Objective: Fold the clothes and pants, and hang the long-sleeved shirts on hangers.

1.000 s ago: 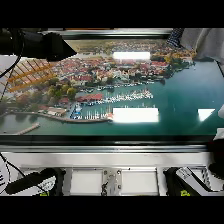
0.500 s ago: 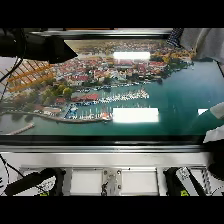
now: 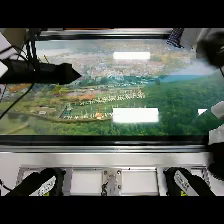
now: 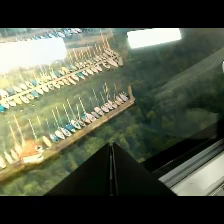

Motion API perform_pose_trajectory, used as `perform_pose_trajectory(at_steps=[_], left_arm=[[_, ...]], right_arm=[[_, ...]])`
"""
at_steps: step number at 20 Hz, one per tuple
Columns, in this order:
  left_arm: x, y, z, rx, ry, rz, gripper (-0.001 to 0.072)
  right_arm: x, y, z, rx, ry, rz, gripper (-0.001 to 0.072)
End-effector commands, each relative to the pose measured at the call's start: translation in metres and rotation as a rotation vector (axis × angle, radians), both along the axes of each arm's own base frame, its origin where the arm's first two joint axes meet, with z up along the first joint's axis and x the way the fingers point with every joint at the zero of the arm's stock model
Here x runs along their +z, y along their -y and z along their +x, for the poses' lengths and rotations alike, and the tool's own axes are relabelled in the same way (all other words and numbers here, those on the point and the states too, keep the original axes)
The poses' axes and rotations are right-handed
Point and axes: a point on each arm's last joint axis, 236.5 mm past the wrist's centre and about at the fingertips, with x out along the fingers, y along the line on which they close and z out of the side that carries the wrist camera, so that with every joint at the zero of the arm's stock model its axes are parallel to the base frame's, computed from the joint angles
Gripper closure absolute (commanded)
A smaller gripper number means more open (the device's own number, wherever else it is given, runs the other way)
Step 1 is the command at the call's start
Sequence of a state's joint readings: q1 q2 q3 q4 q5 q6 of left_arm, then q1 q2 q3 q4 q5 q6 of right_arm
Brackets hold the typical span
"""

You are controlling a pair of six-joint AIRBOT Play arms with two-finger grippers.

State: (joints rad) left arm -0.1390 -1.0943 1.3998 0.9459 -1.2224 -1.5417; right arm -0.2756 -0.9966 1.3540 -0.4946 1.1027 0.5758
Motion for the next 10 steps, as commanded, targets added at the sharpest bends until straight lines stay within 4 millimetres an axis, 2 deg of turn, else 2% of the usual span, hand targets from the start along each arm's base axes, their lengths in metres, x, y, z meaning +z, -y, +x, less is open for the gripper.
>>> perform_pose_trajectory(at_steps=[1,3,5,8,10], left_arm=[[-0.020,-0.003,-0.010,0.031,-0.016,-0.011,0.0693],[-0.027,-0.005,-0.017,0.037,-0.025,-0.010,0.0693],[-0.032,-0.006,-0.024,0.038,-0.032,-0.010,0.0693],[-0.040,-0.008,-0.031,0.046,-0.040,-0.011,0.0693],[-0.044,-0.008,-0.034,0.039,-0.055,-0.007,0.0693]], right_arm=[[-0.092,-0.111,-0.040,0.277,-0.255,-0.054,0.0132],[-0.126,-0.152,-0.066,0.398,-0.337,-0.068,0.0132],[-0.145,-0.176,-0.085,0.475,-0.387,-0.081,0.0132],[-0.154,-0.193,-0.096,0.528,-0.414,-0.089,0.0134],[-0.157,-0.193,-0.095,0.528,-0.421,-0.090,0.0137]])
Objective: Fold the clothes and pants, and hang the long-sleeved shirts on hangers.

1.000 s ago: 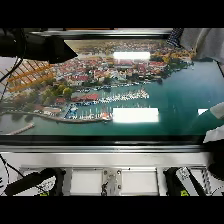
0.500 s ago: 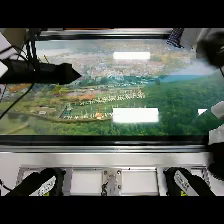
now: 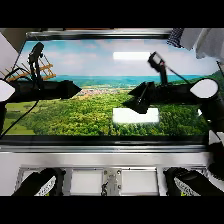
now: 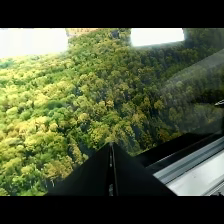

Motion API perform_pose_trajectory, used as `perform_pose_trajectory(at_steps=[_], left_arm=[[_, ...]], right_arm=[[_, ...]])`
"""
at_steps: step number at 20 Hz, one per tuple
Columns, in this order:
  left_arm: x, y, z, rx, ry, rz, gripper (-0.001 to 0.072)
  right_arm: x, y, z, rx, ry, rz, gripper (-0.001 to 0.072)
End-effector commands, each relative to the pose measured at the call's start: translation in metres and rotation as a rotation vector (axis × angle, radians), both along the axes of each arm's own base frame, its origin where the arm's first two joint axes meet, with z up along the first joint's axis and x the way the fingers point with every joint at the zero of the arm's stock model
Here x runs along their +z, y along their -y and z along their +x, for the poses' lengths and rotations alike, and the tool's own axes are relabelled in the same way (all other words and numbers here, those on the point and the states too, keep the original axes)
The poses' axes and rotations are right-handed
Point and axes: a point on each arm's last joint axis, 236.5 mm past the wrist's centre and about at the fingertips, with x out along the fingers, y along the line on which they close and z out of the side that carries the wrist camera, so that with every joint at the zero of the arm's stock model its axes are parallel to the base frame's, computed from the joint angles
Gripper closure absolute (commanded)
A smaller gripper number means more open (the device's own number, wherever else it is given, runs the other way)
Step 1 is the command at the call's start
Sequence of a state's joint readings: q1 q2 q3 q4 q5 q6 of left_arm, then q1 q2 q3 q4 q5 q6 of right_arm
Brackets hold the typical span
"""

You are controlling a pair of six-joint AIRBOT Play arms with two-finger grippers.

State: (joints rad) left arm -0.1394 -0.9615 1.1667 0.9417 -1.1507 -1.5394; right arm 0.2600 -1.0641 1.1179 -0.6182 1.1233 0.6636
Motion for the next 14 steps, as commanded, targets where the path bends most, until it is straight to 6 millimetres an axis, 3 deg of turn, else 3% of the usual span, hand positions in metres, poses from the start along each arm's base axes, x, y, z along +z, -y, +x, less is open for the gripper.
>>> perform_pose_trajectory(at_steps=[1,3,14], left_arm=[[-0.0057,-0.0008,-0.0045,0.003,-0.010,0.000,0.0693],[-0.0058,-0.0008,-0.0046,0.003,-0.011,0.000,0.0693],[-0.0057,-0.0008,-0.0048,0.003,-0.011,0.000,0.0693]], right_arm=[[-0.0128,-0.0125,-0.0111,0.042,-0.035,-0.014,0.0214],[-0.0133,-0.0127,-0.0120,0.046,-0.038,-0.014,0.0689],[-0.0135,-0.0127,-0.0118,0.045,-0.038,-0.015,0.0691]])
